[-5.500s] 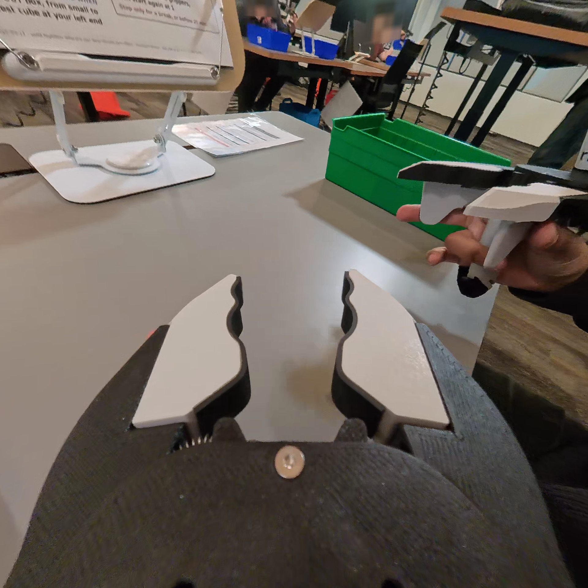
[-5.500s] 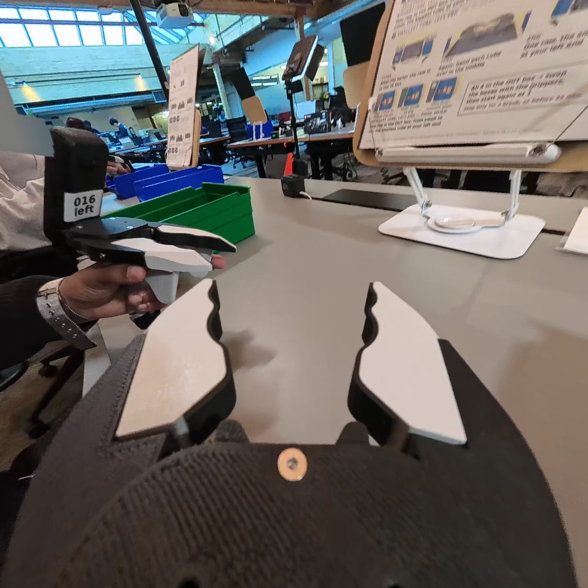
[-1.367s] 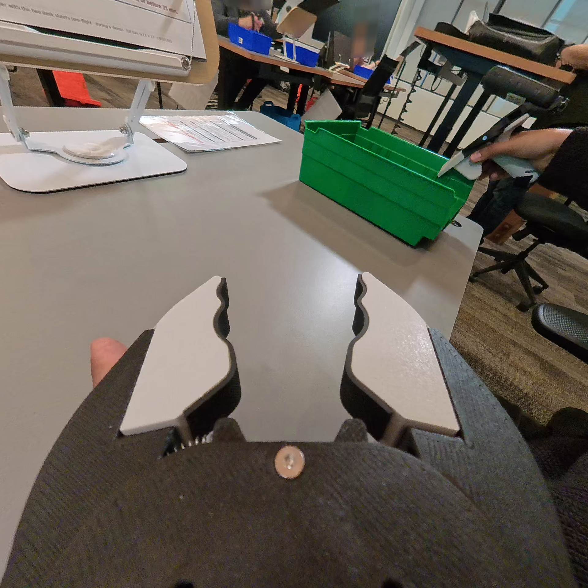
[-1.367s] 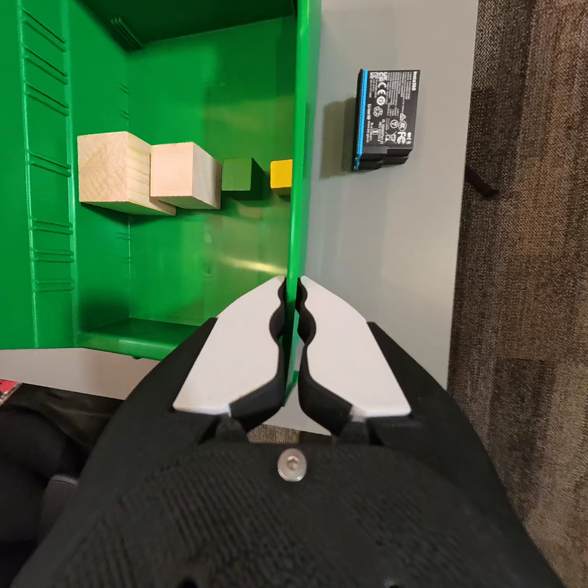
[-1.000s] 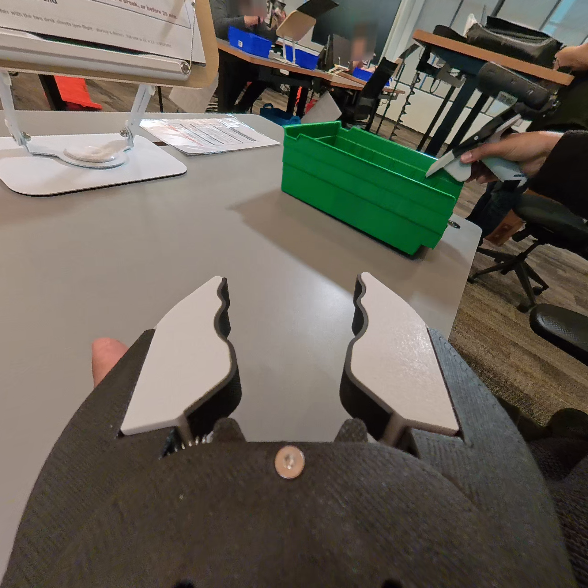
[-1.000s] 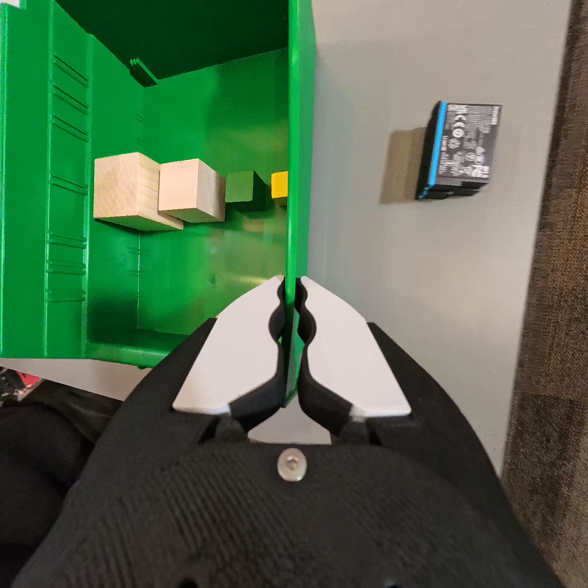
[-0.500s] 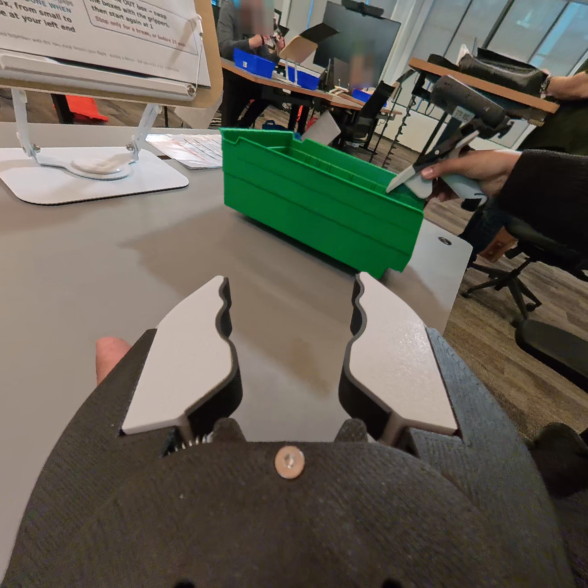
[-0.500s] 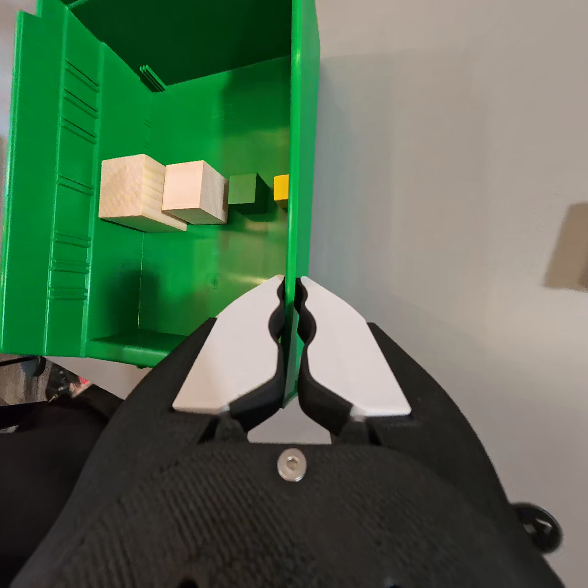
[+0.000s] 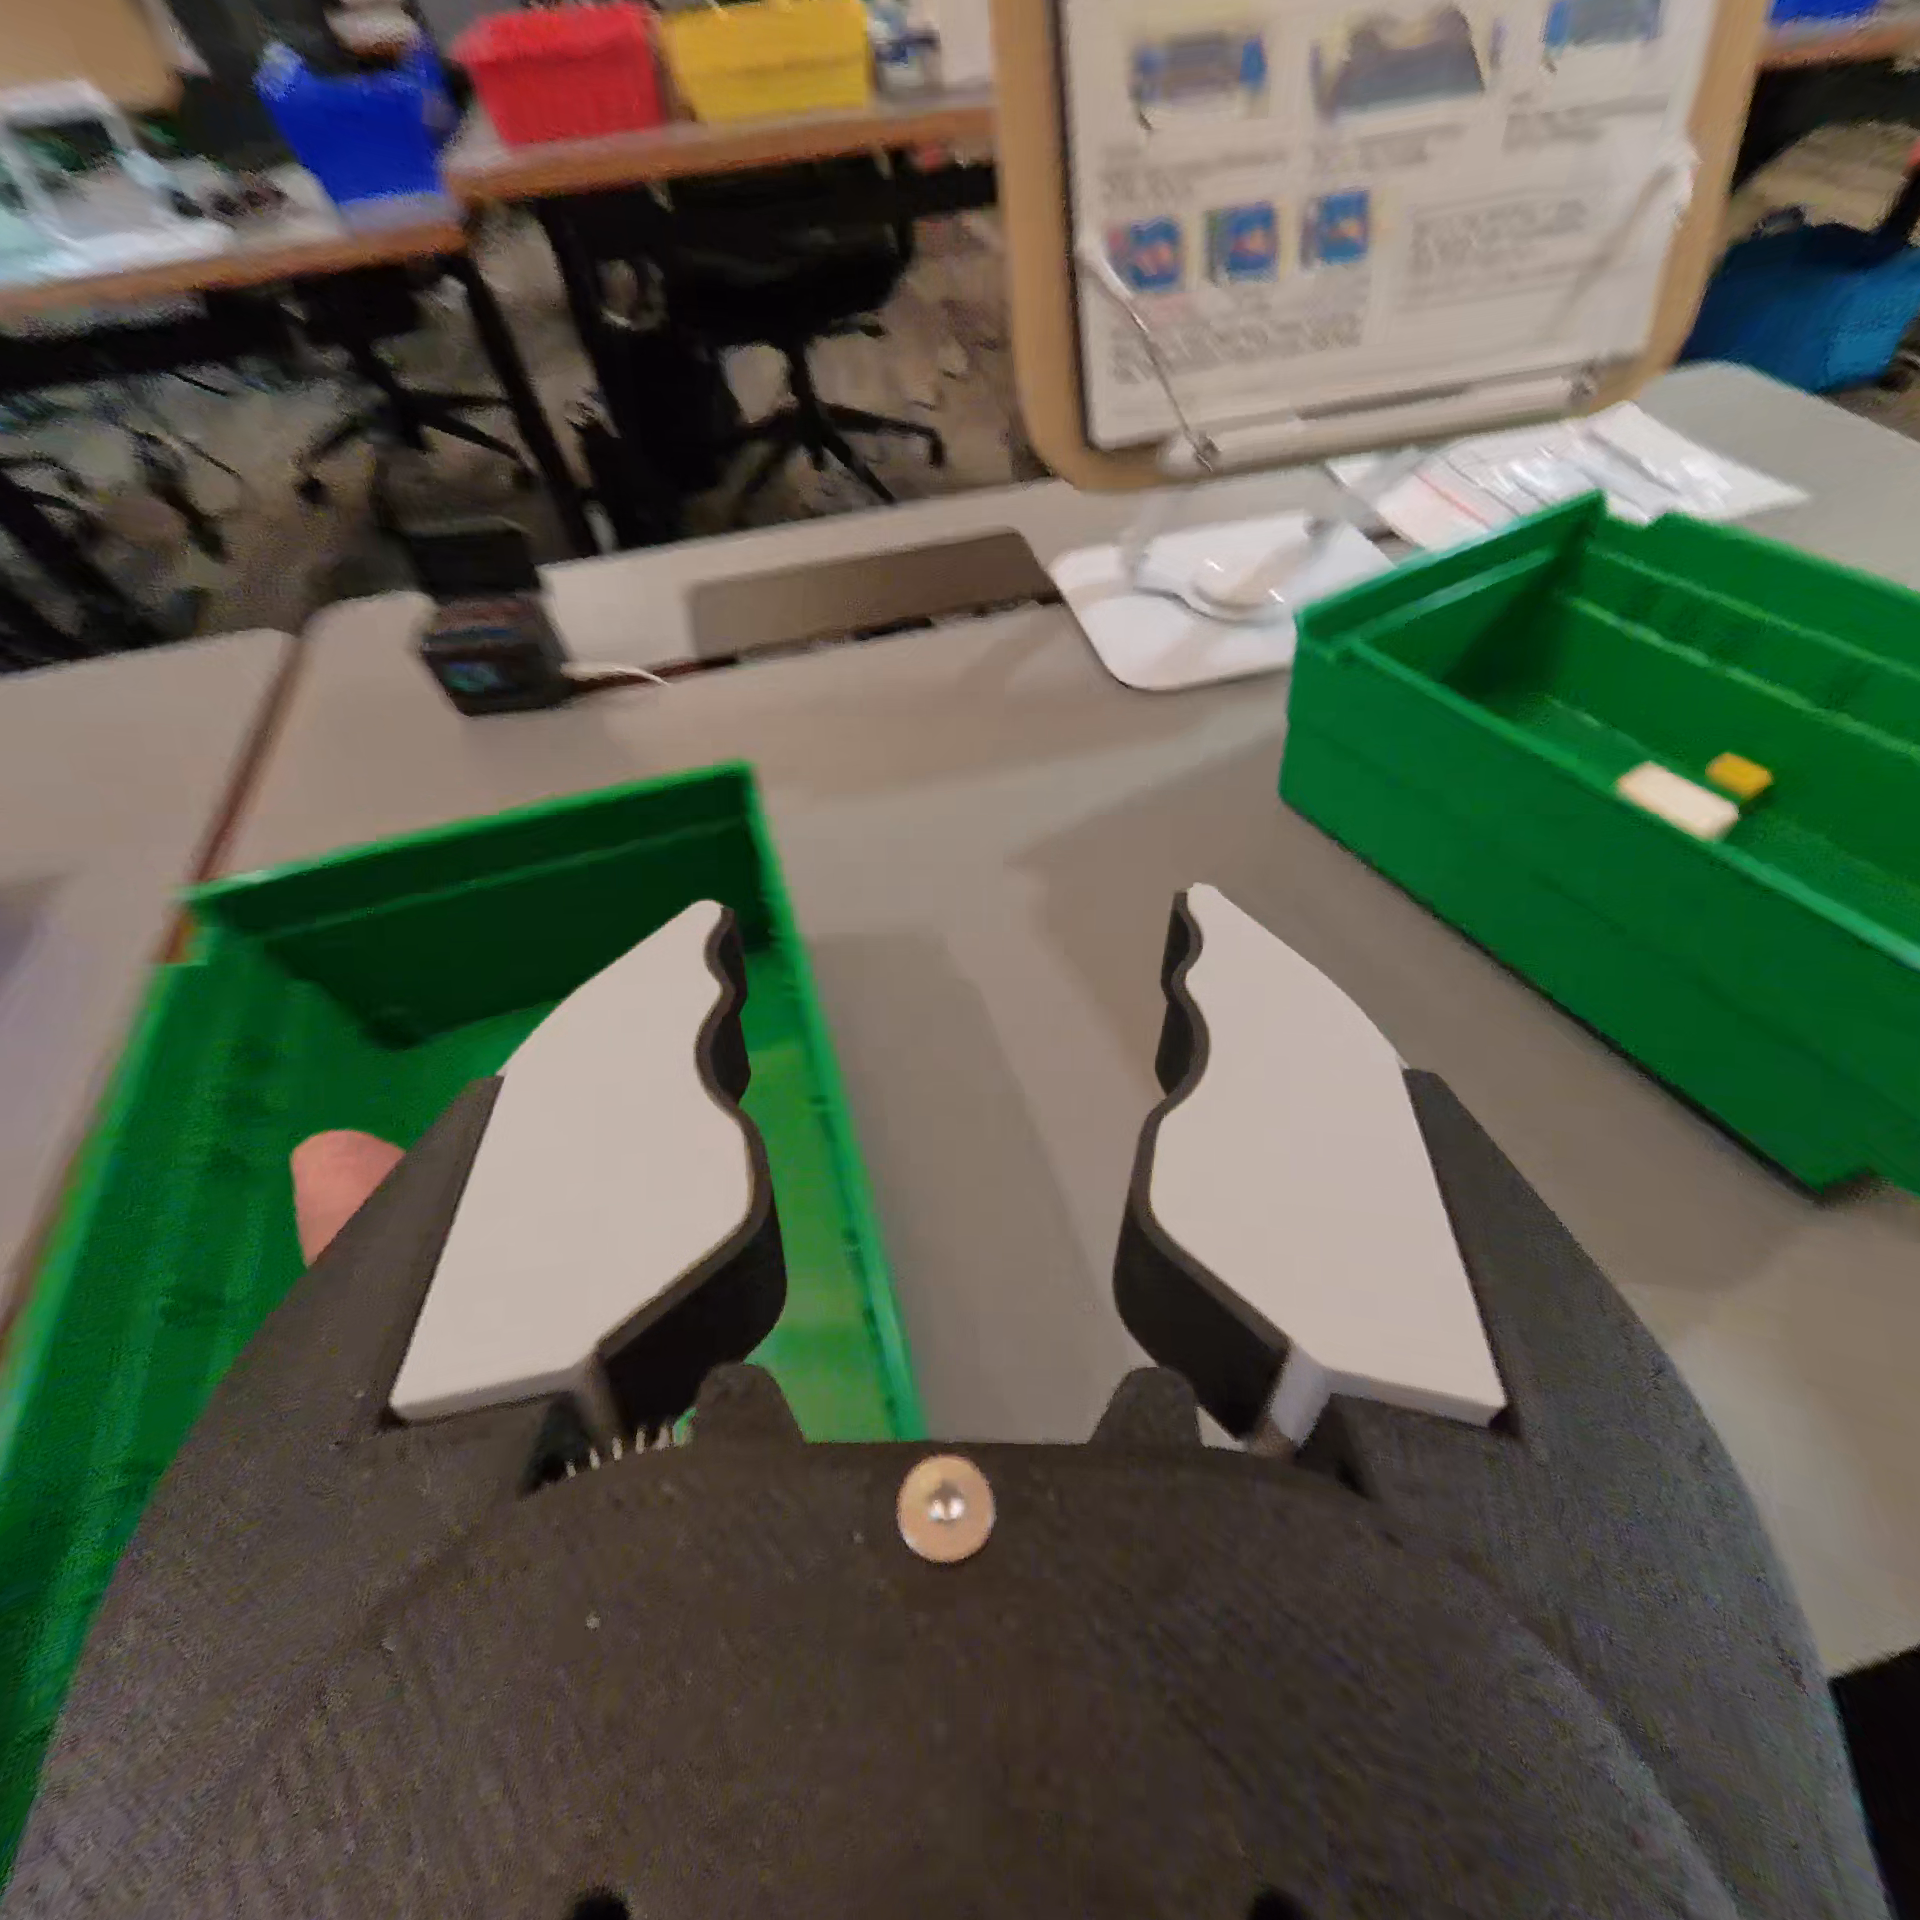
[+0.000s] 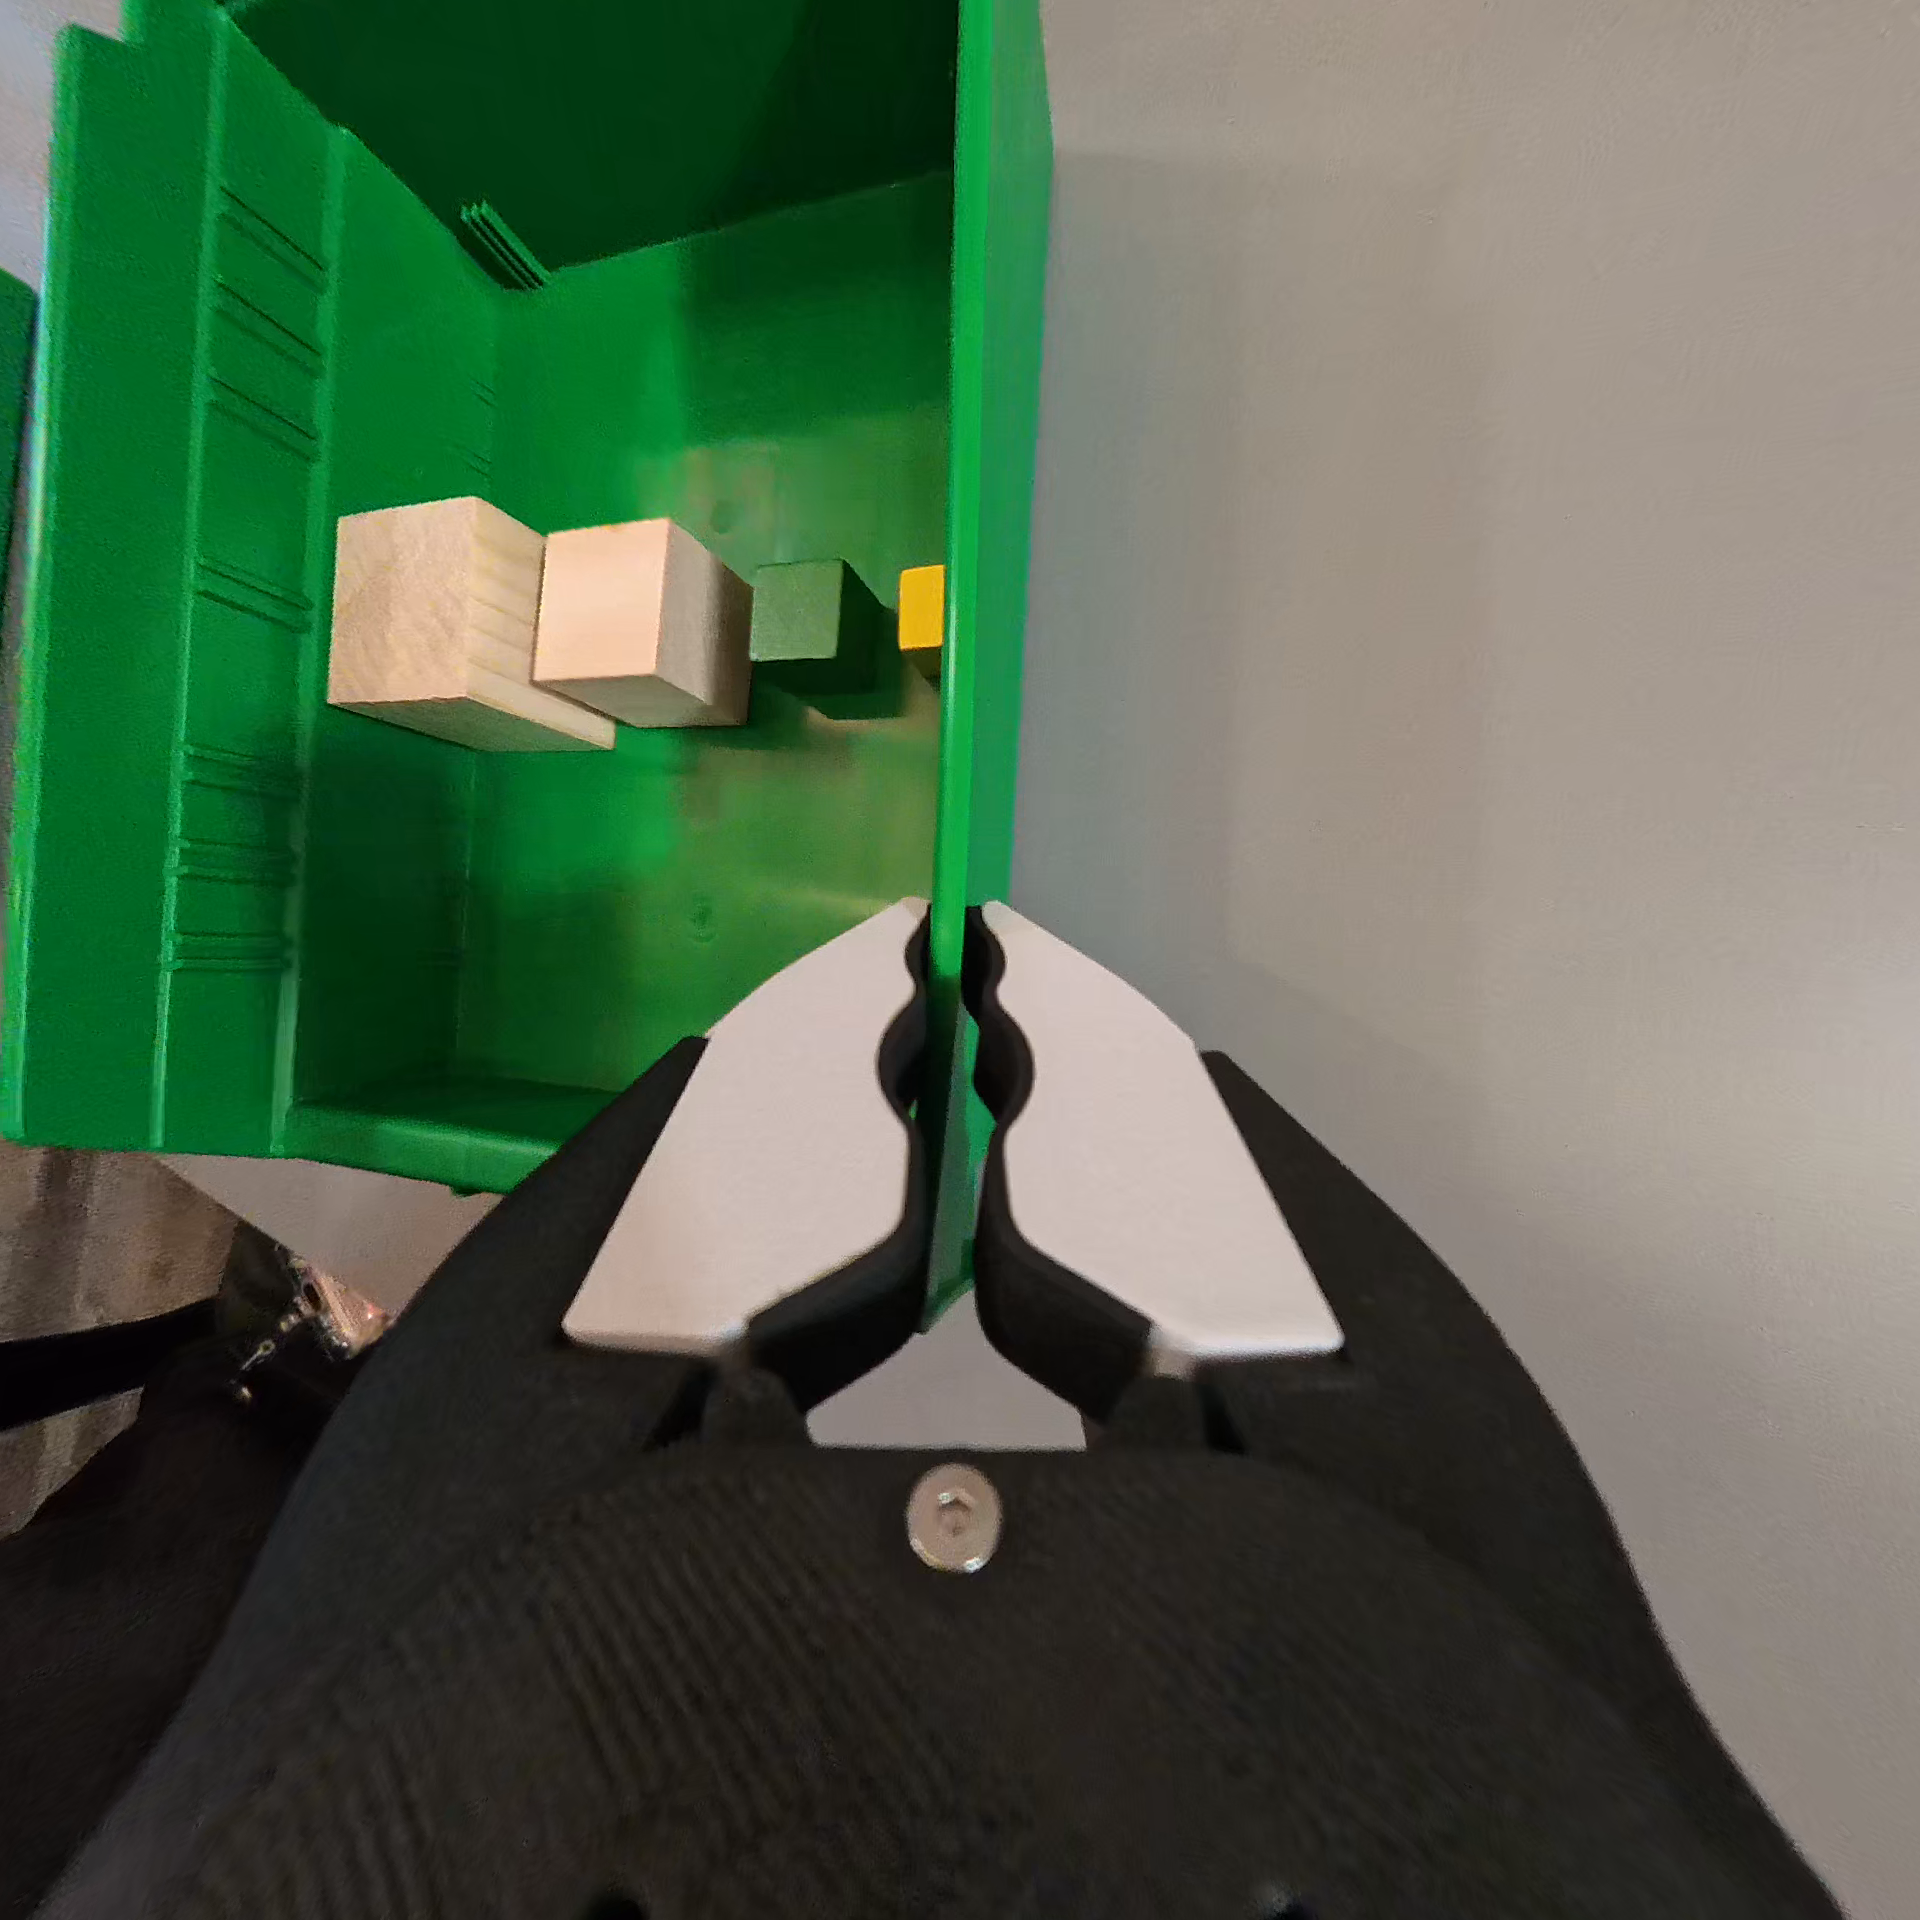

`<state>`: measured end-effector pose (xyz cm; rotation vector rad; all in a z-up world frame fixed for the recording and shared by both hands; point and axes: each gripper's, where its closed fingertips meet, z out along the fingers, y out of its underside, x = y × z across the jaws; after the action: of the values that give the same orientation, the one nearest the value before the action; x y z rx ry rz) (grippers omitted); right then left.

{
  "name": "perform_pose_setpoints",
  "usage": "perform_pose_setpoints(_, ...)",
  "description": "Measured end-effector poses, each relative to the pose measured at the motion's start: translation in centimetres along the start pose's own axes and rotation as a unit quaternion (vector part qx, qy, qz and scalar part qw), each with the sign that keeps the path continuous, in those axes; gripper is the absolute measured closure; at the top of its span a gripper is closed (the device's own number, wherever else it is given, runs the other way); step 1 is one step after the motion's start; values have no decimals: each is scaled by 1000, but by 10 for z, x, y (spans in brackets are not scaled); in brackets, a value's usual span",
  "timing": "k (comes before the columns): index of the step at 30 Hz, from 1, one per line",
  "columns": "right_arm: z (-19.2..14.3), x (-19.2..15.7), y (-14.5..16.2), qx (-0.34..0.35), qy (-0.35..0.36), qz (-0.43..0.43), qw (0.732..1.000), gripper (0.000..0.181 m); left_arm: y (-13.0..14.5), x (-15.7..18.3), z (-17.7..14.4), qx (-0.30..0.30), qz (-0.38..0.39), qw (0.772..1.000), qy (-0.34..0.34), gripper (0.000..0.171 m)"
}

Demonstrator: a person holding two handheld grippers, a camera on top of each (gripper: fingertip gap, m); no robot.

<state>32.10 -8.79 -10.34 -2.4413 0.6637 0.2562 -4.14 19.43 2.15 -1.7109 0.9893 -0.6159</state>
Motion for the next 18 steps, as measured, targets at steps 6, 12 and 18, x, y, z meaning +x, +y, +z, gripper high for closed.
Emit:
perform_pose_setpoints(6,34,-62,-1,8,5,-8,1000,177,-34,-46,-50,40,-15,998,-35,97)
perform_pose_setpoints(12,59,-124,-5,56,-12,31,998,174,-6,-76,-53,-14,-41,999,-21,98)
perform_pose_setpoints(18,73,-170,-2,66,-9,18,998,172,44,-176,-65,-83,-38,982,-166,98)
